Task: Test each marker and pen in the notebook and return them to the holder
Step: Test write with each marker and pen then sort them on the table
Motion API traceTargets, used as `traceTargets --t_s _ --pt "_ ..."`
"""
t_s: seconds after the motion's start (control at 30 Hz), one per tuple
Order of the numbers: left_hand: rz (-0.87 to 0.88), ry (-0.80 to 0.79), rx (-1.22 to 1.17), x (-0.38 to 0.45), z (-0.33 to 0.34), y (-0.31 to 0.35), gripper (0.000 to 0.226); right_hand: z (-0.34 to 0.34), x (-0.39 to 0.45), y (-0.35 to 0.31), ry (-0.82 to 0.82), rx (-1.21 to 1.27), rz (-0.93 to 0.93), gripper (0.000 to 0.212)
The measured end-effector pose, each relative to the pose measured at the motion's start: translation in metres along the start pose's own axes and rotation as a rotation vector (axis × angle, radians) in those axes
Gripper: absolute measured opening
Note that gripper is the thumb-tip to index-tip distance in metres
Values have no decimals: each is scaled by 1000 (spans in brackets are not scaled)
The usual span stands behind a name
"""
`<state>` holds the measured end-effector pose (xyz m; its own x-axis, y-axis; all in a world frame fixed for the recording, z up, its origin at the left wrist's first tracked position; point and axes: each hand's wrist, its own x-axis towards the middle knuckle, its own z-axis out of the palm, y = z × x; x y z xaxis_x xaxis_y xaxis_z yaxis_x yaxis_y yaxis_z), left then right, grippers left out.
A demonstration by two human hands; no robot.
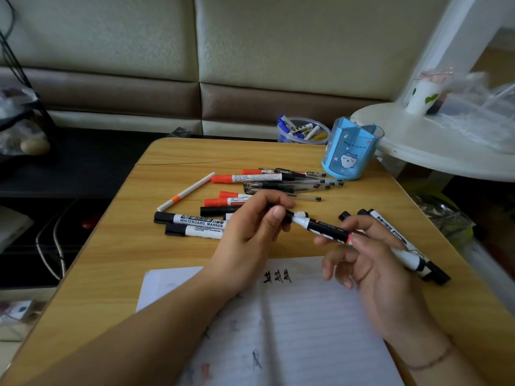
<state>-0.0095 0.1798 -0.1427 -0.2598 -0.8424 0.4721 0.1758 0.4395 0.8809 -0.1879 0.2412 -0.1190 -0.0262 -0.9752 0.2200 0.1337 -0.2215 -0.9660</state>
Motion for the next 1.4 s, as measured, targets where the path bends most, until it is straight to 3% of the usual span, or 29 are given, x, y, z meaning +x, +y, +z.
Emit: traceTargets --t_s 0.17,0.6,0.77,0.93,1.07,1.23,1.4 --pt "1 15 -51 0 1 3 25 1 0 -4 15 57 -12 42" --pt "18 -80 175 -4 2 6 20 1 -1 -7 61 -21 15 49" --pt "45 -63 250 -5 2 7 32 6 -4 -8 39 -47 16 49" --pt "113 -10 267 -5 7 10 40 8 -5 -7 28 -28 33 49" --pt "124 14 324 -6 11 10 27 9 -8 -6 44 -16 36 49" --pt "124 19 307 -7 14 12 43 10 -10 -6 25 -51 -5 45" --pt "115 3 259 -7 14 11 39 11 -10 -6 33 -131 -73 45"
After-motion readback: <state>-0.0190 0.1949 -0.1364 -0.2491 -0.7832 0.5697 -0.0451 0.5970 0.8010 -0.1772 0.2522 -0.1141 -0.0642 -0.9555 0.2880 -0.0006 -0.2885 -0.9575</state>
